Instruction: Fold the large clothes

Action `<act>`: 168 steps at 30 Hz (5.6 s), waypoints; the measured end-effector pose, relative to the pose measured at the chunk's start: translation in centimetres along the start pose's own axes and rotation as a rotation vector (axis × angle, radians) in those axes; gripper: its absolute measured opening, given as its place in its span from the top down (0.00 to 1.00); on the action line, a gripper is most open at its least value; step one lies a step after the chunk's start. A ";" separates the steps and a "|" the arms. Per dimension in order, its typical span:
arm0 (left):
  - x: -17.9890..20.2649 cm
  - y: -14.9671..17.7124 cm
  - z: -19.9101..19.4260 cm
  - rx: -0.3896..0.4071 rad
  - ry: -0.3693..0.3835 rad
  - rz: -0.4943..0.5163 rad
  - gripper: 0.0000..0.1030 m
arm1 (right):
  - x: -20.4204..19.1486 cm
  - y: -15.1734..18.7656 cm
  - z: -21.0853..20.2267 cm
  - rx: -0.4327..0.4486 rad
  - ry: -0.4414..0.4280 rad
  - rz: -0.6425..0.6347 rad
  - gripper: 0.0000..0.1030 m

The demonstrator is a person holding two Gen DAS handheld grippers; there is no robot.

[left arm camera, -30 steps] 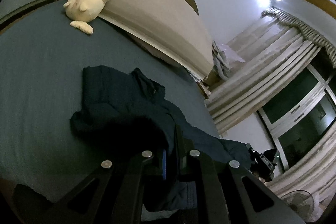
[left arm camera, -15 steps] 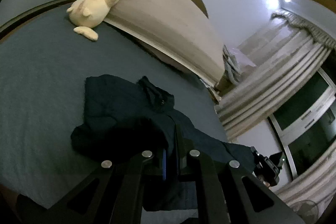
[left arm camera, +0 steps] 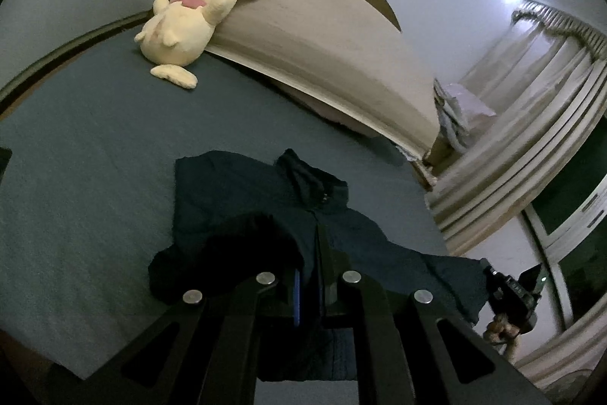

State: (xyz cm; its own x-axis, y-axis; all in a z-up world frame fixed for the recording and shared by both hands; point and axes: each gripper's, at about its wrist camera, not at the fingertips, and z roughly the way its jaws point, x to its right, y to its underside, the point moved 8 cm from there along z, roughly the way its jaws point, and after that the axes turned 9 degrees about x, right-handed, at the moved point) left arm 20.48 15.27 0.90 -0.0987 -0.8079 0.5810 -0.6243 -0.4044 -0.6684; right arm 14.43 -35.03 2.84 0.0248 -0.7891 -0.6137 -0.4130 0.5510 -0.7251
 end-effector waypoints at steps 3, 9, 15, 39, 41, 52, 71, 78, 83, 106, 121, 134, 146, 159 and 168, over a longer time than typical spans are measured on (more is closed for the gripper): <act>0.1 0.0 0.4 0.001 -0.022 0.021 0.94 | 0.3 -0.1 0.8 -0.009 0.015 -0.006 0.90; -0.2 -0.3 1.8 -0.007 -0.056 0.037 0.94 | 0.7 -0.4 2.3 -0.028 0.045 -0.018 0.90; -0.5 -0.6 3.1 -0.012 -0.082 0.049 0.94 | 1.0 -0.8 3.9 -0.049 0.065 -0.029 0.90; -2.5 -3.3 10.8 -0.089 -0.134 0.040 0.94 | 3.6 -2.2 11.0 -0.106 0.141 -0.010 0.90; -2.9 -3.4 11.8 -0.101 -0.141 0.033 0.94 | 4.0 -2.3 12.0 -0.117 0.148 -0.008 0.90; -5.4 -3.4 16.4 -0.166 -0.169 0.004 0.94 | 7.0 -1.6 17.3 -0.167 0.173 0.028 0.90; -9.6 -1.9 23.8 -0.316 -0.191 -0.078 0.93 | 13.1 1.6 23.0 -0.269 0.253 0.118 0.90; -10.9 -1.4 25.3 -0.342 -0.205 -0.111 0.92 | 14.4 3.0 24.1 -0.302 0.295 0.136 0.90; -11.1 -1.3 25.6 -0.350 -0.209 -0.111 0.92 | 14.5 3.2 24.4 -0.321 0.311 0.130 0.90; -10.0 -2.6 24.9 -0.342 -0.188 -0.088 0.85 | 13.1 1.3 23.0 -0.261 0.287 0.236 0.05; -11.0 -8.4 19.1 -0.153 -0.127 0.045 0.28 | 10.7 -2.2 17.0 -0.145 0.224 -0.056 0.00; -10.0 -4.3 27.4 -0.307 -0.114 0.262 0.28 | 13.6 1.9 24.1 -0.307 0.215 -0.169 0.01; -11.8 -3.3 31.2 -0.344 -0.263 0.300 0.88 | 14.7 1.4 27.9 -0.370 0.230 -0.104 0.94; -8.0 -5.5 28.5 -0.228 -0.421 0.374 0.71 | 13.4 0.1 26.5 -0.307 0.407 -0.153 0.25; 5.0 -0.6 29.1 -0.057 -0.315 0.566 0.43 | 0.7 3.8 31.7 -0.218 0.359 -0.365 0.22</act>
State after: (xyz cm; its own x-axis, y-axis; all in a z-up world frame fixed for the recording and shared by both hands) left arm 42.87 -0.95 -9.34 -0.1976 -0.9800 -0.0238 -0.5831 0.1370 -0.8008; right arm 41.73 -24.91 -10.25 -0.0951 -0.9821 -0.1624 -0.6154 0.1862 -0.7659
